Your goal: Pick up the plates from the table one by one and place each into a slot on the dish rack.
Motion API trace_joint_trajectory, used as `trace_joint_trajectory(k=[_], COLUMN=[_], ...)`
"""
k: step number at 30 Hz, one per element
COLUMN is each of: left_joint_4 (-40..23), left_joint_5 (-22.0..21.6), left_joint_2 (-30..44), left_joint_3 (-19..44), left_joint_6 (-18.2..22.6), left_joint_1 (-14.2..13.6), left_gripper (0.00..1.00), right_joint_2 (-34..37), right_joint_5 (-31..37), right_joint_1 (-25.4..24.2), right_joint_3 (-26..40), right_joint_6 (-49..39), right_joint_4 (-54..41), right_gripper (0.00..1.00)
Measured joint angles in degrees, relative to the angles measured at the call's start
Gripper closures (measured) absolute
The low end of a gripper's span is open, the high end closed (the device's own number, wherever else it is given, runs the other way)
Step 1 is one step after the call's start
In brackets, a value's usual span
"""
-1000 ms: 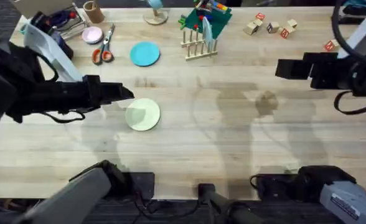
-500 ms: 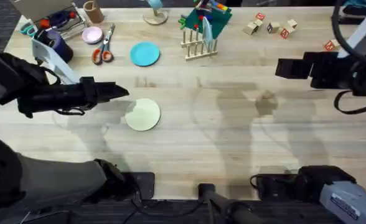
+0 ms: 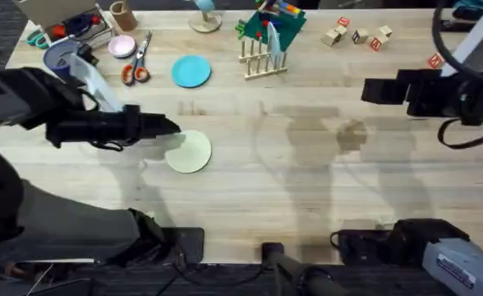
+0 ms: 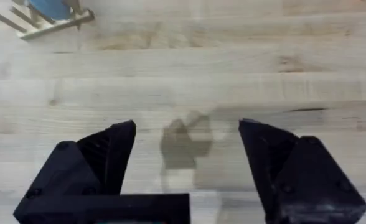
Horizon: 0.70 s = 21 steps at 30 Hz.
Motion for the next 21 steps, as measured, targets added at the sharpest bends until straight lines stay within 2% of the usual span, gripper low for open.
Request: trace_joint_trajectory(k=[4, 13, 21], left_joint_4=[0.18, 0.2, -0.18], left_joint_5=[-1.86, -5.13, -9.02], left_joint_2=[0.87, 0.87, 4.02], left_joint_3=[0.0, 0.0, 2.62], left_joint_6=[0.02, -0.18, -3.01], left_joint_1=[-2.24, -2.28, -2.32], left_gripper=[0.962, 0.961, 0.962], right_joint_2=[2.17, 3.29, 3.29], right_joint_5=[0.0, 0.0, 0.0], right_joint_1=[0.0, 0.0, 0.0], right_joint_3=[0.0, 0.0, 0.0], right_joint_6=[0.0, 0.0, 0.0], right_joint_4=[0.0, 1.09, 2.51], right_gripper=[0.006, 0.006, 0.006])
